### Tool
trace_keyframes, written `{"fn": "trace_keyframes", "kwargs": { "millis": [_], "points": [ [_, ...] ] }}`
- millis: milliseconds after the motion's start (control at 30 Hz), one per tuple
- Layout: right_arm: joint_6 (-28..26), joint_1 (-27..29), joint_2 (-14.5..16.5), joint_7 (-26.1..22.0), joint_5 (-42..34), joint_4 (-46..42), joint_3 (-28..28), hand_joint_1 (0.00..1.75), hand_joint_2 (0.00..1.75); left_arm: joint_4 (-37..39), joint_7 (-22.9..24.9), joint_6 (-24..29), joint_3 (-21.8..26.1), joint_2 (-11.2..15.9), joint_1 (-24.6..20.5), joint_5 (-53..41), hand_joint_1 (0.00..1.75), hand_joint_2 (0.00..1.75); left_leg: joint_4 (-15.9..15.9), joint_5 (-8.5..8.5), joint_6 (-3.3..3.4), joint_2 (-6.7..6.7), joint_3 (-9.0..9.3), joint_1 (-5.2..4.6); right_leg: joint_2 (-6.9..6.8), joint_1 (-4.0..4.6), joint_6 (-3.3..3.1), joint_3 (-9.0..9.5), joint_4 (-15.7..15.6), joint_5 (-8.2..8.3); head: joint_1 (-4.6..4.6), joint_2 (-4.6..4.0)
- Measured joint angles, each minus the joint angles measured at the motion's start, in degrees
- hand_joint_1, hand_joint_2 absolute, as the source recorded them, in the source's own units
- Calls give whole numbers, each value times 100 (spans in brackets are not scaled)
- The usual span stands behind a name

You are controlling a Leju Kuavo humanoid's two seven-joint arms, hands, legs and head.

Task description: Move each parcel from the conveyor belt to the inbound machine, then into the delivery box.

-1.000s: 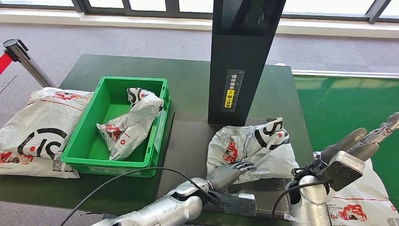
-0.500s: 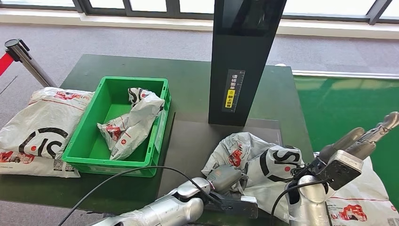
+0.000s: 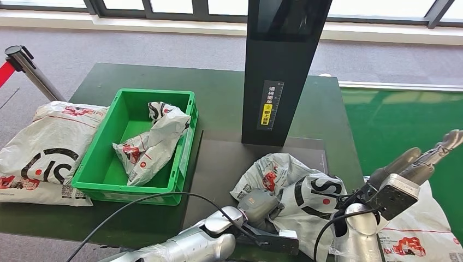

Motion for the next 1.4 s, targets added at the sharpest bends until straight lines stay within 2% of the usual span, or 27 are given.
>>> {"fn": "trace_keyframes", "kwargs": {
  "millis": [133, 200, 300, 367, 433, 533, 733, 867, 1033, 1267, 1400],
  "points": [
    [-7, 26, 2, 0, 50, -4, 0, 0, 0, -24, 456, 1348, -56, 5, 32, -772, 175, 175, 0, 0, 0, 1, -1, 0, 1, -1, 0, -4, 0, 0, 0, 0],
    [-14, 65, 10, 0, 92, -13, 0, 0, 0, -318, 423, 1857, 286, 21, 157, -1995, 175, 175, 0, 1, 2, -4, -1, -1, -4, -2, 0, -2, 0, 0, 0, 0],
    [-34, 110, 43, 0, 126, -32, 0, 0, 0, -1227, -322, 2044, 1600, 77, 564, -4776, 175, 175, 1, -1, 0, 4, -3, -2, 8, -3, 0, -6, 1, 0, -1, 0],
    [-50, 132, 61, 1, 132, -40, 0, 0, 0, -1943, -780, 2053, 2654, 104, 861, -5800, 175, 175, 0, -5, -2, 23, -4, -2, 26, -4, -1, -15, 2, 0, -1, 0],
    [-58, 146, 68, 1, 136, -47, 0, 0, 0, -2643, -1104, 2053, 3499, 118, 1081, -5714, 175, 175, 0, -7, -2, 30, -4, -1, 30, -3, -1, -19, 2, 0, 0, 0],
    [-60, 155, 76, 0, 130, -50, 0, 0, 0, -3603, -1480, 2053, 4455, 145, 1338, -5037, 175, 175, -1, -6, -3, 32, -3, 1, 31, 1, -2, -20, 3, -1, -1, 0],
    [19, 155, 75, 0, -126, -57, 0, 0, 0, -5012, -2051, 2053, 5690, 210, 1680, -4460, 175, 175, -1, -4, -4, 31, -3, 3, 31, 2, -5, -19, 7, -2, -1, 0],
    [67, 158, 72, 0, -174, -93, 0, 0, 0, -5620, -2367, 2053, 6312, 248, 1831, -4236, 175, 175, -1, -4, -4, 30, -4, 3, 30, 2, -6, -18, 6, -3, -1, 0],
    [133, 183, 72, 0, -176, -133, 0, 0, 0, -6190, -2523, 2052, 6966, 280, 1970, -4041, 175, 175, -1, -4, -4, 31, -4, 3, 30, 2, -7, -19, 6, -4, -1, 0],
    [203, 200, 72, 0, -150, -146, 0, 0, 0, -6553, -2682, 2048, 7545, 298, 2053, -3873, 175, 175, -1, -4, -4, 31, -4, 3, 29, 2, -7, -19, 6, -4, -1, 0],
    [265, 220, 72, 0, -141, -170, 0, 0, 0, -6629, -2878, 2048, 8124, 297, 2033, -3716, 175, 175, -1, -4, -4, 31, -4, 3, 29, 2, -8, -20, 6, -5, -1, 0]
  ]
}}
